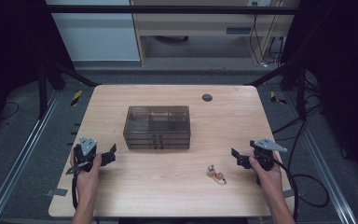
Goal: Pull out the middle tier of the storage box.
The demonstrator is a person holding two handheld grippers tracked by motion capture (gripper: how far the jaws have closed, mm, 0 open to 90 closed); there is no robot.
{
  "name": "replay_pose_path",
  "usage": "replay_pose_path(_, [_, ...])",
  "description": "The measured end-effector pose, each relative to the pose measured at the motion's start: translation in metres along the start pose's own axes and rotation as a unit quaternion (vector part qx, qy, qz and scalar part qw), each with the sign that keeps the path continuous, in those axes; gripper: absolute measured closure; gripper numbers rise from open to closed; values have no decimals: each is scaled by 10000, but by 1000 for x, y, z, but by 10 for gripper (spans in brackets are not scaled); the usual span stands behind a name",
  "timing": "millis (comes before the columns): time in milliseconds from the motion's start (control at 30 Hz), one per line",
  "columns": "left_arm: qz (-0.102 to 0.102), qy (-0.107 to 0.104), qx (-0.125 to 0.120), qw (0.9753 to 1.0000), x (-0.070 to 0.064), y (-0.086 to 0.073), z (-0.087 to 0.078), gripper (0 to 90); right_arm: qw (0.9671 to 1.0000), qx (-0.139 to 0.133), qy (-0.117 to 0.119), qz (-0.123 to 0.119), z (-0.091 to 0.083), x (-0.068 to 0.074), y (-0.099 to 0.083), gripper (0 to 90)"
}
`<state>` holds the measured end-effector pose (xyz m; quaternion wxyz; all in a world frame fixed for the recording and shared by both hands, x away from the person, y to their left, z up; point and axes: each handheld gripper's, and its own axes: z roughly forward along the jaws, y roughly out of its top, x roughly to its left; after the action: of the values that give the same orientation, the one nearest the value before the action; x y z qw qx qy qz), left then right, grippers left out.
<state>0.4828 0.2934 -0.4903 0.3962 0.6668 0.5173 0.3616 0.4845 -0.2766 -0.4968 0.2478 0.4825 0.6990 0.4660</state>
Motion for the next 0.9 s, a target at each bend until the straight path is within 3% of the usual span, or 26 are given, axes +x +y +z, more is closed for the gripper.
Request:
replay_pose_path(167, [101, 12, -75, 9999, -4, 6, -6, 30, 10000, -28, 17, 14, -1, 1, 1, 79])
replay_pose_path(300, [237, -100, -126, 9996, -12, 13, -14, 31, 10000, -12, -1, -13, -2, 3, 1, 76])
replay_pose_path(433, [501, -170, -250, 9983, -27, 21, -22, 32, 10000, 20, -15, -50, -1, 3, 2, 76])
replay_pose_path(467, [678, -197, -330, 9970, -37, 25, -26, 34, 10000, 51, -22, -69, -1, 4, 2, 76])
replay_pose_path(500, [678, -197, -330, 9970, -37, 25, -26, 35, 10000, 65, -1, -62, -1, 5, 2, 75])
replay_pose_path(533, [925, -194, -380, 9948, -48, 27, -31, 36, 9999, 90, 1, -91, -2, 5, 2, 74])
replay_pose_path(567, [925, -194, -380, 9948, -48, 27, -31, 38, 9999, 113, -9, -106, -2, 6, 2, 72])
replay_pose_path(600, [1082, -220, -392, 9931, -56, 29, -34, 39, 9999, 137, 9, -100, -2, 7, 2, 70])
replay_pose_path(667, [1174, -239, -394, 9920, -61, 29, -36, 44, 9998, 162, 37, -99, -2, 8, 2, 70])
replay_pose_path(733, [1498, -198, -361, 9879, -75, 31, -38, 59, 9994, 243, 29, -231, -3, 11, 1, 70])
replay_pose_path(833, [1610, -192, -355, 9861, -83, 32, -39, 70, 9988, 331, -24, -348, -5, 13, 1, 70])
replay_pose_path(900, [1811, -223, -346, 9826, -93, 33, -39, 74, 9986, 351, -88, -385, -6, 12, 1, 70])
